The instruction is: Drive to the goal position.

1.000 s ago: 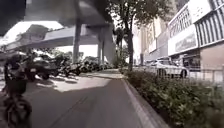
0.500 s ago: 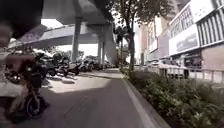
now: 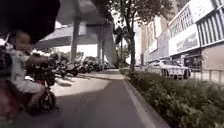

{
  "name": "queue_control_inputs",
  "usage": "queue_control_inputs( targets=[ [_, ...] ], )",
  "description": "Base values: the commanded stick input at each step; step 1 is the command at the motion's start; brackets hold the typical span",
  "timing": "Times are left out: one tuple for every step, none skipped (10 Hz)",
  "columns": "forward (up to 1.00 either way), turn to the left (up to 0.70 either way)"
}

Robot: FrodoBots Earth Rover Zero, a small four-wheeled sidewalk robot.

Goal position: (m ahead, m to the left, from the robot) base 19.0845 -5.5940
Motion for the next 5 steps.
queue_control_inputs(
  targets=[
    [0.45, 0.0],
    [0.45, 0.0],
    [0.45, 0.0],
    [0.45, 0.0],
    [0.45, 0.0]
  ],
)
